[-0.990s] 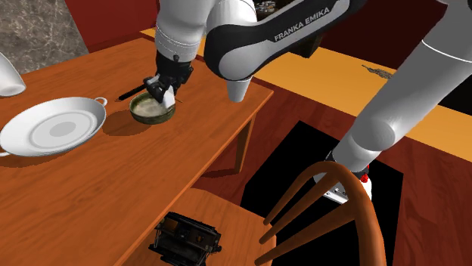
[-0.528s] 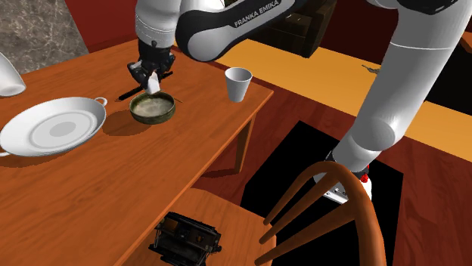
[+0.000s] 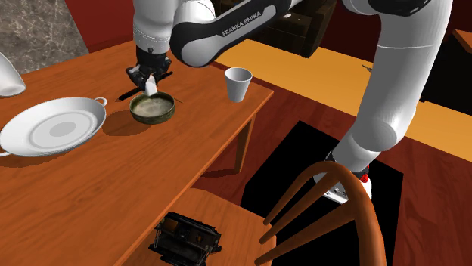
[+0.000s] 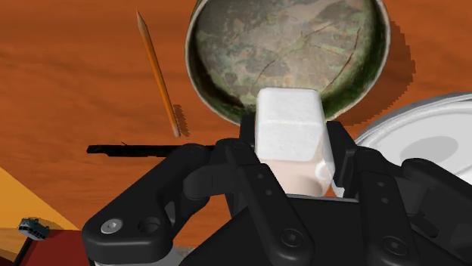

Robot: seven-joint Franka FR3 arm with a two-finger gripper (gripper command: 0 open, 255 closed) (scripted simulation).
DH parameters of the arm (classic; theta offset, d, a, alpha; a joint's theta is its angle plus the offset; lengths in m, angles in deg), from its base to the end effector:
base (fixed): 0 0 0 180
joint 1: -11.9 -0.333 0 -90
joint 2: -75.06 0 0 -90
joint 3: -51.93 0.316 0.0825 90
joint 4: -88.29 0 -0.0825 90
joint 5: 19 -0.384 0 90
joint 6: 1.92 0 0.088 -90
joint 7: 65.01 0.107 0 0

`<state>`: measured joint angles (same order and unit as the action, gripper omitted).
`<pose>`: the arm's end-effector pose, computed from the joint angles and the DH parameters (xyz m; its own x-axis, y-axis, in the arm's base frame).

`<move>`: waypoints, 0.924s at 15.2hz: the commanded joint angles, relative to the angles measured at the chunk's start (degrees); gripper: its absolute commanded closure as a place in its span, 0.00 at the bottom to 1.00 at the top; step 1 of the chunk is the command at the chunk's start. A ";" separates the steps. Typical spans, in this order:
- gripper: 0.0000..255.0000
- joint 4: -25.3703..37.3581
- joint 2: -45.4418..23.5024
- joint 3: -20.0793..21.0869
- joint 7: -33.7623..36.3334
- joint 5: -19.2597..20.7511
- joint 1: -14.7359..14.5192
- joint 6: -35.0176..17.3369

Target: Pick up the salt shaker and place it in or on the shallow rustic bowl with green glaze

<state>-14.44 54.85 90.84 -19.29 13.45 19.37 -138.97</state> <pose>0.5865 0.3050 0.4259 0.9146 0.0289 0.4034 0.0395 -0.9991 -0.0179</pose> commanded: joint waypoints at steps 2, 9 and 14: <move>1.00 -0.74 -1.14 -0.77 1.30 1.56 -0.58 -1.55; 1.00 -1.86 -2.65 -1.97 3.16 3.76 -1.37 -3.75; 0.00 -1.85 -2.65 -1.97 3.16 3.76 -1.37 -3.75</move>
<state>-16.29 52.20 88.87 -16.13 17.21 18.00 -142.72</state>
